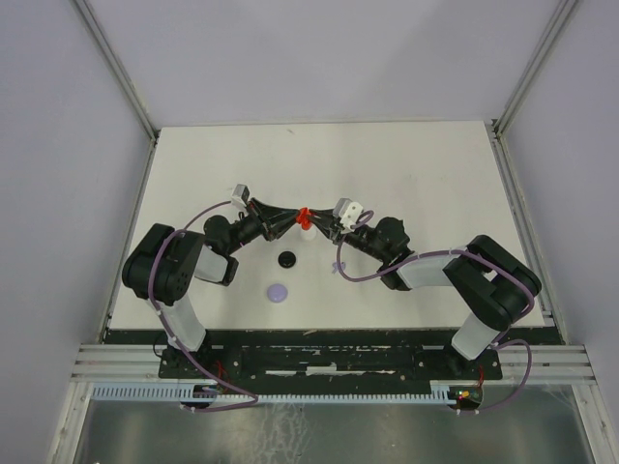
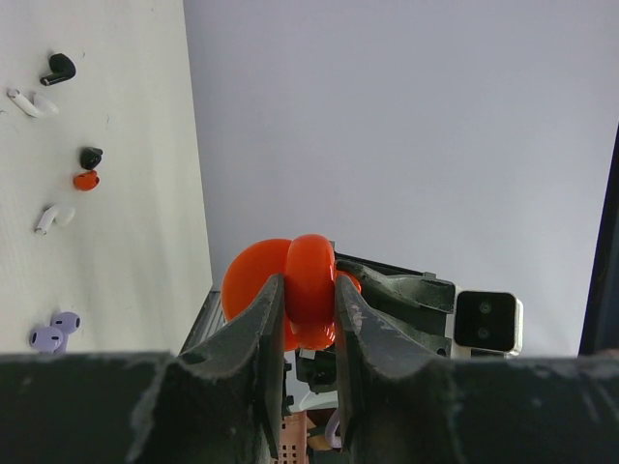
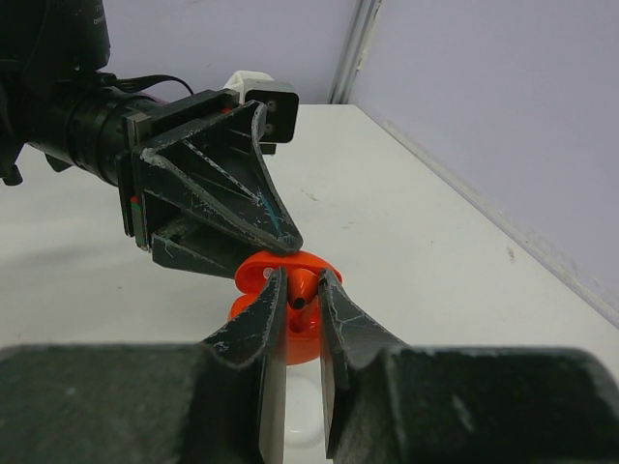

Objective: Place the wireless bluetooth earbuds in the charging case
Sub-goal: Place the earbud in the charging case.

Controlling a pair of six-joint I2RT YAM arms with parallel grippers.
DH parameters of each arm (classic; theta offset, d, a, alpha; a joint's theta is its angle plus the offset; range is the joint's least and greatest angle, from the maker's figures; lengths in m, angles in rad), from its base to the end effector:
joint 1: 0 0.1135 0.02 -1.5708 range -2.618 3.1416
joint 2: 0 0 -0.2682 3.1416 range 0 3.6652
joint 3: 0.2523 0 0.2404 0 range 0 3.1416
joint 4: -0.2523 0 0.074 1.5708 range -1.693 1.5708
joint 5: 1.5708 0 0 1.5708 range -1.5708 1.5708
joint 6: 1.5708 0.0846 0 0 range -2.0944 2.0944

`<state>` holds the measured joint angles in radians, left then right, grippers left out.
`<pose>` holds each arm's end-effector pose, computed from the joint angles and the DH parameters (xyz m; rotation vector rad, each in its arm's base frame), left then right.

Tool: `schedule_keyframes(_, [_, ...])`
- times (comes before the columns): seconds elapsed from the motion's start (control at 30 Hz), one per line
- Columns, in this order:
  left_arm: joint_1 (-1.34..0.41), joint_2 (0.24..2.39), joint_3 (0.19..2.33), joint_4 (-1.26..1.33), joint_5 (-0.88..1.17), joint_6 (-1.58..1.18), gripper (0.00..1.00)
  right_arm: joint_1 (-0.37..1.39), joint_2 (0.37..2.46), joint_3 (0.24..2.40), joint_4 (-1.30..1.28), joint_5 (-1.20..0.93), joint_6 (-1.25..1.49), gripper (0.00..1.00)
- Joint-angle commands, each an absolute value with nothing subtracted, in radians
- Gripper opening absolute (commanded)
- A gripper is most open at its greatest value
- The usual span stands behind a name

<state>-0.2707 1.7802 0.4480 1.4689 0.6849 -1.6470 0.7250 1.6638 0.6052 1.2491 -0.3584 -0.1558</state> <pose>0.3011 -0.1391 0.1828 -0.5445 1.7603 -1.9504 0.2511 0.2621 0.2361 -0.8731 1.1334 0.7182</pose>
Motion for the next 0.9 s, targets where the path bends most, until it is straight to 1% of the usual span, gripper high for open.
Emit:
schedule_keyframes(0.0, [-0.273, 1.747, 0.467, 1.553, 0.698, -1.679, 0.03, 0.730, 1.658, 0.601, 1.299, -0.368, -0.161, 0.02])
schedule_keyframes(0.63, [-0.266, 1.751, 0.466, 1.587, 0.686, -1.695, 0.03, 0.730, 1.651, 0.582, 1.297, -0.343, -0.160, 0.02])
schedule_keyframes(0.8, [-0.265, 1.752, 0.466, 1.587, 0.686, -1.695, 0.03, 0.731, 1.652, 0.584, 1.301, -0.340, -0.148, 0.13])
schedule_keyframes(0.87, [-0.265, 1.753, 0.468, 1.587, 0.686, -1.695, 0.03, 0.730, 1.651, 0.583, 1.300, -0.340, -0.145, 0.21])
